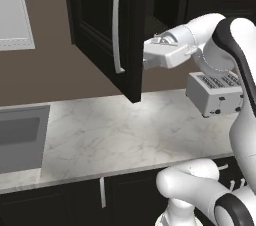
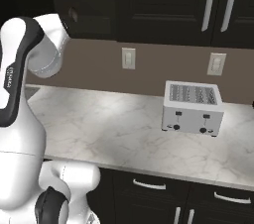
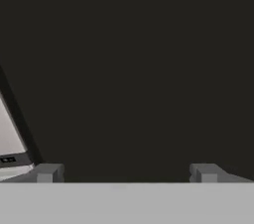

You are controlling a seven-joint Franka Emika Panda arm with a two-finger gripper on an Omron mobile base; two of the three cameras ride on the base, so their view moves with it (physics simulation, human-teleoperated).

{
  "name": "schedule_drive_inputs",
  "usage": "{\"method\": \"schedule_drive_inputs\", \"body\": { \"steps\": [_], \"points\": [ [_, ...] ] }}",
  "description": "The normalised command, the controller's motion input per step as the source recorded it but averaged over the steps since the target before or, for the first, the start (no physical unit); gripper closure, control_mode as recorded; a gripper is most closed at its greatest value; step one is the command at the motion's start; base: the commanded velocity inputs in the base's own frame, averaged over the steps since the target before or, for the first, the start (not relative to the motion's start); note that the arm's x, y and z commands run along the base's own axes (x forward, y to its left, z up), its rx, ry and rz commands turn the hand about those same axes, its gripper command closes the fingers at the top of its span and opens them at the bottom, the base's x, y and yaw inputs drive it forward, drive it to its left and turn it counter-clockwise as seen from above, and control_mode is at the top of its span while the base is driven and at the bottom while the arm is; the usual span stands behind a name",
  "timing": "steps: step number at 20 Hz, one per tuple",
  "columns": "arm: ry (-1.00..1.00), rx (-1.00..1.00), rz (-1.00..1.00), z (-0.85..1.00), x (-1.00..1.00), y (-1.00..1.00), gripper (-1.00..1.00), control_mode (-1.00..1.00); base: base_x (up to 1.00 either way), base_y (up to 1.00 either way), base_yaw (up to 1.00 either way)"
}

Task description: Open the cabinet and move the ladle to the pot. Then close the cabinet.

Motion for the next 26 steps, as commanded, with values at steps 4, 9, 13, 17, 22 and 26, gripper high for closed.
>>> {"method": "schedule_drive_inputs", "body": {
  "steps": [4, 9, 13, 17, 22, 26],
  "points": [
    [0.00, 0.00, 0.06, 0.00, -0.12, -0.01, -1.00, -1.00, 0.00, 0.00, 0.00],
    [0.00, 0.00, 0.09, 0.02, -0.24, -0.24, -1.00, -1.00, 0.00, 0.00, 0.00],
    [0.00, 0.00, 0.12, 0.05, -0.25, -0.44, -1.00, -1.00, 0.00, 0.00, 0.00],
    [-0.05, 0.00, 0.07, 0.00, -0.04, -0.40, -1.00, -1.00, 0.00, 0.00, 0.00],
    [-0.06, 0.00, -0.05, 0.00, 0.14, -0.07, -1.00, -1.00, 0.00, 0.00, 0.00],
    [-0.01, 0.00, -0.18, 0.00, 0.21, -0.01, -1.00, -1.00, 0.00, 0.00, 0.00]
  ]
}}
